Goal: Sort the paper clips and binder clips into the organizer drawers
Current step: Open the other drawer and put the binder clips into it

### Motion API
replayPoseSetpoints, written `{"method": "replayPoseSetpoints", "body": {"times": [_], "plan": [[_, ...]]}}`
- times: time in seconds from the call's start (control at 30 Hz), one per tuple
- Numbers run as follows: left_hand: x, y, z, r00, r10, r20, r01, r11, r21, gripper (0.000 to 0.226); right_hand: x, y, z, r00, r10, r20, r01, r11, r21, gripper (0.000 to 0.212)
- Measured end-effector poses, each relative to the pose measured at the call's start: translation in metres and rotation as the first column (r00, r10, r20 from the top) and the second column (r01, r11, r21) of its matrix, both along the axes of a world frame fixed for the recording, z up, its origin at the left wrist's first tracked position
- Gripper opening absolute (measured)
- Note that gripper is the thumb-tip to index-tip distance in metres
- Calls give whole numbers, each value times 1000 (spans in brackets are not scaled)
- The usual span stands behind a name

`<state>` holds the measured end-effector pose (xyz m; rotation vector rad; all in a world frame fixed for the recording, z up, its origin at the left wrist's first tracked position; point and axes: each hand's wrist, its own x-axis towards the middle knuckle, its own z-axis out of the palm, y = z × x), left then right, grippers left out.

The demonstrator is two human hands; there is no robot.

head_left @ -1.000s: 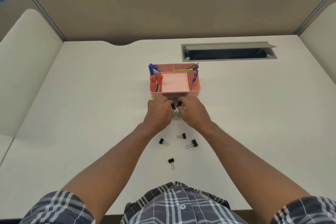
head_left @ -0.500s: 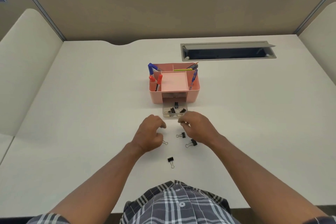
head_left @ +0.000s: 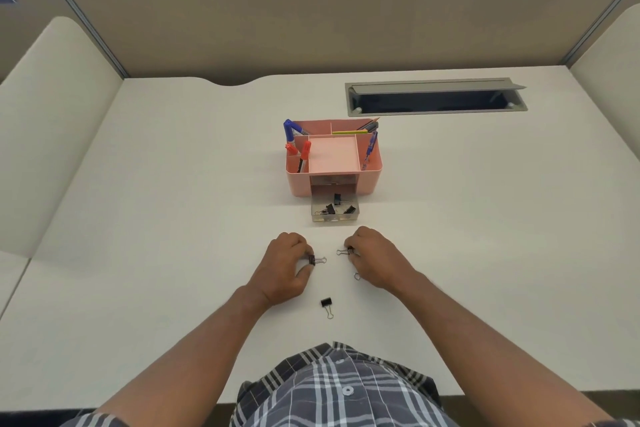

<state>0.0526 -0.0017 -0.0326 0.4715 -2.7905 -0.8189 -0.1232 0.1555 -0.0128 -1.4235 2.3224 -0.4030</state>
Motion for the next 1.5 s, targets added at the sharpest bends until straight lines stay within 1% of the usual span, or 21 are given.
{"method": "replayPoseSetpoints", "body": {"times": [0.07,0.17,0.2,0.27,0.4,0.47,0.6,0.7,0.8,0.87,0.93,1.0,1.1,1.17,1.23,1.33,1.5], "plan": [[-3,2,3,998,27,-51,-27,1000,5,17,0,0,2,999,-38,2,38,996,-76,21],[-15,3,15,979,85,-186,-95,994,-48,13,-1,-3,12,994,-108,5,104,943,-317,20],[-21,2,19,968,114,-222,-133,989,-70,14,-3,-7,16,991,-134,-6,122,921,-370,20],[-37,-2,28,956,183,-227,-208,974,-92,16,-8,-17,24,982,-189,-22,164,902,-399,19],[-70,-11,42,957,277,-91,-286,952,-112,22,-23,-40,34,966,-257,-21,236,913,-333,21],[-82,-13,47,955,290,-57,-294,949,-112,22,-27,-48,37,964,-265,-22,247,923,-294,21],[-90,-12,50,956,289,-55,-293,948,-120,19,-31,-59,38,966,-258,-30,243,936,-254,20],[-87,-12,47,957,279,-79,-286,953,-101,26,-32,-58,36,965,-261,9,255,933,-253,19],[-75,-10,43,968,183,-172,-198,977,-78,29,-31,-47,33,962,-268,47,270,923,-273,21],[-62,-3,40,967,105,-233,-116,993,-36,35,-28,-32,30,955,-285,83,297,911,-287,19],[-48,7,34,970,41,-241,-41,999,5,40,-22,-15,25,954,-283,98,299,917,-264,17],[-34,18,24,982,-26,-190,38,998,58,43,-13,2,18,960,-259,102,275,940,-201,18],[-19,29,15,987,-163,0,161,974,159,46,-3,20,10,958,-258,126,271,957,-100,22],[-11,32,13,969,-219,115,197,965,176,51,1,30,7,954,-264,142,272,962,-35,26],[-4,33,14,950,-255,179,223,958,181,55,4,37,6,952,-260,160,262,965,3,29],[5,33,14,932,-297,209,269,951,154,49,5,43,5,949,-250,192,252,968,13,33],[9,34,9,943,-282,178,271,959,84,26,3,44,4,953,-202,224,199,979,37,41]]}}
